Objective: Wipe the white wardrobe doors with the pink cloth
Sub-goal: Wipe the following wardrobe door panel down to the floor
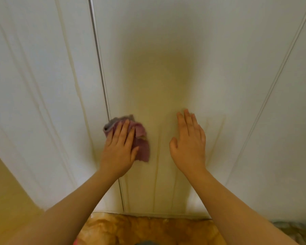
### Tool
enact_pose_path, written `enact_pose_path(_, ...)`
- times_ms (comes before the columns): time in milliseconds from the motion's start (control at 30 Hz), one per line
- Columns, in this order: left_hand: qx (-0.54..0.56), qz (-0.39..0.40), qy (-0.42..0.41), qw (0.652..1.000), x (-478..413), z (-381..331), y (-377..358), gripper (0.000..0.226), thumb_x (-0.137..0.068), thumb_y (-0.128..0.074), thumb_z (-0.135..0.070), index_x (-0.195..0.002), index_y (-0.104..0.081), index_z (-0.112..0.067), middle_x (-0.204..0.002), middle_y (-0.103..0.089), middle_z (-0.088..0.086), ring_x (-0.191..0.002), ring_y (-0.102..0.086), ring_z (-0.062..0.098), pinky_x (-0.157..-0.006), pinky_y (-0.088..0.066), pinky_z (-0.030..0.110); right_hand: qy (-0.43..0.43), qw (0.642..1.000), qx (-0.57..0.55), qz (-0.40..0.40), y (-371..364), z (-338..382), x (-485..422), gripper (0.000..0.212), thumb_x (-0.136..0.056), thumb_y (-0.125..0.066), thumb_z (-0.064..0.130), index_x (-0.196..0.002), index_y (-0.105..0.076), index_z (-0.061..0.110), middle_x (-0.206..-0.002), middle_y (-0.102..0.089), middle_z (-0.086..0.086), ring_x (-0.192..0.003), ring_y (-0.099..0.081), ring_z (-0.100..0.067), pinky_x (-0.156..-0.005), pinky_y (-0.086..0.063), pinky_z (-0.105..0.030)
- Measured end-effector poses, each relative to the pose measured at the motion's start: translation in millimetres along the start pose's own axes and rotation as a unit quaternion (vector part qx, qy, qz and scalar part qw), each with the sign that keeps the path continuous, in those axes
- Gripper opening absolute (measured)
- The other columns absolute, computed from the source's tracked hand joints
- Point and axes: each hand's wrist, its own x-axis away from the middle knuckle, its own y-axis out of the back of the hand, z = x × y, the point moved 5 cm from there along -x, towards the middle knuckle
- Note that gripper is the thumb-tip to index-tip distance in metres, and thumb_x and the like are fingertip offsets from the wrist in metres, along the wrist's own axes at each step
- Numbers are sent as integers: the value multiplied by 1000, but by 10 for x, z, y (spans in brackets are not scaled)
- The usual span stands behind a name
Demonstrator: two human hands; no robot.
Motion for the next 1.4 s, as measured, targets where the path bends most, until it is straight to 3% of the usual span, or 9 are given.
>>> enact_pose_path(100, 28, -49, 38, 998, -236, -15, 72, 64, -88, -39, -36, -136, -39, 5, -141, -41, 27, -133, -29, 37, -111, -23, 48, -1, 1000, -3, -4, -56, 19, -2, 72, -68, -50, 8, -139, -40, 7, -146, -38, -13, -134, -35, -30, -107, -7, -29)
enact_pose_path(233, 39, 31, -16, 999, 317, -130, -257, 59, -96, -27, -43, -138, -30, -1, -146, -33, 20, -132, -27, 35, -105, -35, 49, 9, 1000, 27, -7, -90, 35, 47, 67, -69, -38, 13, -136, -43, 10, -143, -42, -12, -132, -39, -31, -108, -24, -38)
enact_pose_path(300, 30, 36, -29, 998, 416, -100, -288, 61, -100, -15, -47, -138, -30, -3, -145, -35, 18, -132, -28, 34, -106, -28, 48, 24, 999, 44, -9, -80, 7, 69, 66, -70, -34, 16, -136, -43, 11, -143, -43, -12, -131, -40, -31, -107, -23, -40)
enact_pose_path(467, 64, -54, 30, 996, -171, 20, 12, 70, -87, -41, -45, -139, -36, 2, -143, -37, 28, -133, -21, 38, -111, -13, 43, 22, 999, 42, -16, -152, -110, 212, 65, -71, -41, 14, -136, -38, 14, -143, -43, -13, -133, -29, -26, -105, -15, -35)
enact_pose_path(733, -2, 54, -83, 995, 518, -88, -463, 80, -81, -37, -58, -144, -25, -9, -156, -10, 13, -146, 12, 24, -114, -4, 44, 11, 999, 46, 1, -149, -199, 321, 64, -72, -34, 18, -136, -35, 15, -143, -42, -13, -132, -26, -24, -105, -17, -37)
enact_pose_path(933, 33, -18, -22, 999, -337, -285, -20, 82, -81, -38, -58, -143, -28, -5, -150, -25, 17, -136, -16, 36, -110, -5, 46, -5, 999, 36, 18, -193, -186, 333, 68, -70, -47, 14, -137, -35, 14, -144, -41, -12, -132, -31, -25, -105, -16, -35)
enact_pose_path(1133, -15, 76, -225, 971, 310, -599, -454, 77, -76, -37, -55, -138, -44, -10, -142, -47, 10, -134, -28, 29, -104, -23, 46, -31, 998, 29, 35, -144, -241, 387, 65, -72, -37, 20, -135, -42, 6, -141, -44, -14, -129, -41, -28, -104, -17, -34)
enact_pose_path(1300, 20, -20, -53, 998, -332, -453, -69, 80, -83, -39, -57, -144, -26, -6, -152, -25, 12, -138, -19, 32, -113, -7, 46, -56, 997, 15, 49, -115, -408, 425, 72, -67, -52, 10, -139, -39, 5, -146, -38, -13, -133, -36, -29, -107, -20, -40)
enact_pose_path(1400, -1, 26, -150, 988, -60, -571, -308, 88, -73, -59, -56, -141, -29, -8, -147, -39, 15, -133, -26, 34, -107, -16, 48, -69, 995, 2, 78, -105, -378, 428, 72, -68, -50, 10, -139, -39, 5, -146, -37, -12, -134, -36, -29, -105, -20, -43)
